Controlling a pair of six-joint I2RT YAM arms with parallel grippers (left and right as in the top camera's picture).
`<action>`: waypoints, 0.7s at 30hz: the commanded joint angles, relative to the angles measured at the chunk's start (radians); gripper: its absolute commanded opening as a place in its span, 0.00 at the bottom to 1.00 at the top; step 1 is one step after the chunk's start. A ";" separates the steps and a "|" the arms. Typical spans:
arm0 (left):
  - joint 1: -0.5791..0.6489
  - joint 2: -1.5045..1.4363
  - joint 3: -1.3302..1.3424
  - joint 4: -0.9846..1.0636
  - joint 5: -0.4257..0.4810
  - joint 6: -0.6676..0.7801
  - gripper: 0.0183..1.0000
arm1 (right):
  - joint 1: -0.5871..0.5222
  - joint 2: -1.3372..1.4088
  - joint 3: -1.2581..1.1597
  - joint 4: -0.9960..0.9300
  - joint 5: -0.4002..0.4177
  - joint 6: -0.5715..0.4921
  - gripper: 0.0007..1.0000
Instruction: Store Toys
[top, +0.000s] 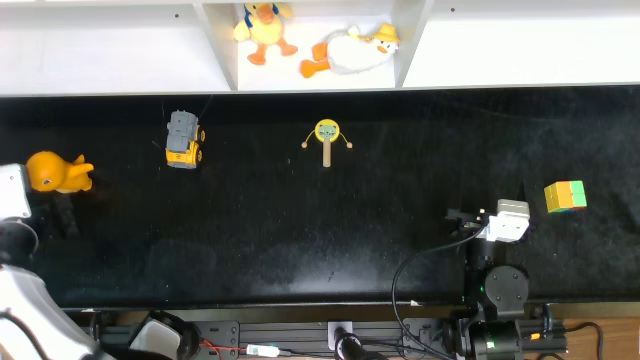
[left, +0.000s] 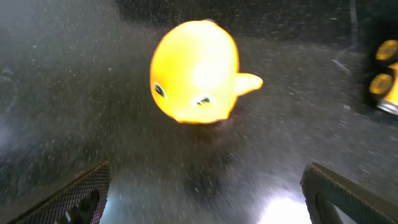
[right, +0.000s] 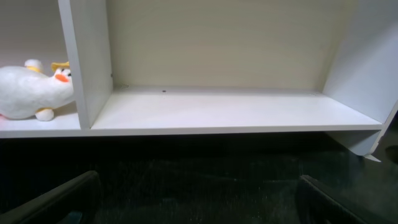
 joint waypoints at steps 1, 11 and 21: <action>-0.008 0.110 0.021 0.085 0.005 0.017 1.00 | -0.003 -0.009 -0.013 0.002 -0.005 0.007 1.00; -0.066 0.255 0.073 0.211 0.015 0.011 1.00 | -0.003 -0.009 -0.013 0.002 -0.005 0.007 1.00; -0.077 0.301 0.073 0.294 0.054 -0.016 0.83 | -0.003 -0.009 -0.013 0.002 -0.005 0.007 1.00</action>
